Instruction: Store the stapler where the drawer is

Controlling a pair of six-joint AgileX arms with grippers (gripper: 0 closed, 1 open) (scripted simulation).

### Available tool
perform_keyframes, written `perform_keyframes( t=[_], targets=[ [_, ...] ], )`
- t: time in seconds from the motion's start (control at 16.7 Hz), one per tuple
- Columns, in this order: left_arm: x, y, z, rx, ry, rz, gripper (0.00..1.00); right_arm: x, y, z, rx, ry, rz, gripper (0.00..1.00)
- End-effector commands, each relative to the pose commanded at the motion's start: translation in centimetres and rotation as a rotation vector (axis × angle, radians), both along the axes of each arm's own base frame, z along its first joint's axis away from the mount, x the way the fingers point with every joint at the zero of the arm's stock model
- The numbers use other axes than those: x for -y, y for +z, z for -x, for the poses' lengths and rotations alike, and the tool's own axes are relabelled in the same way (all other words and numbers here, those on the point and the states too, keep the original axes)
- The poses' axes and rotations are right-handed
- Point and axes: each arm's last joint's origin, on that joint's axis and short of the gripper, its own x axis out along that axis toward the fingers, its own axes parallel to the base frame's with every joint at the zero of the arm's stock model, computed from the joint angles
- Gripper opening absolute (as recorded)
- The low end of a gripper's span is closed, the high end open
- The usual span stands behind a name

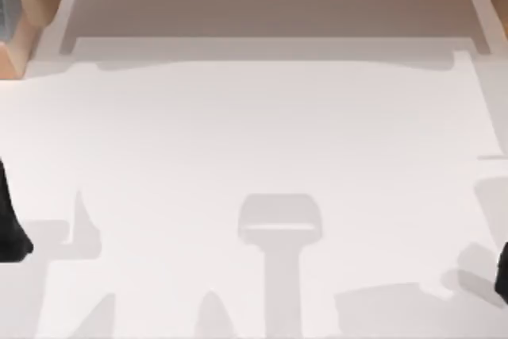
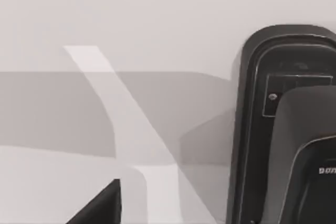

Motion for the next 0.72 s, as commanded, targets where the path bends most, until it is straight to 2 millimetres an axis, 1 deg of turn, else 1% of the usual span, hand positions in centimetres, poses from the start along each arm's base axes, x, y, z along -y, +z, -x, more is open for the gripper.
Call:
perform_keyframes(
  t=[0.12, 0.36, 0.72],
  targets=[
    [0.00, 0.00, 0.00, 0.000, 0.000, 0.000, 1.00, 0.00, -0.91, 0.15, -0.001, 0.000, 0.000, 1.00],
    [0.00, 0.00, 0.00, 0.000, 0.000, 0.000, 1.00, 0.00, -1.09, 0.19, -0.002, 0.000, 0.000, 1.00],
    [0.00, 0.00, 0.00, 0.000, 0.000, 0.000, 1.00, 0.00, -1.09, 0.19, -0.002, 0.000, 0.000, 0.55]
  ],
)
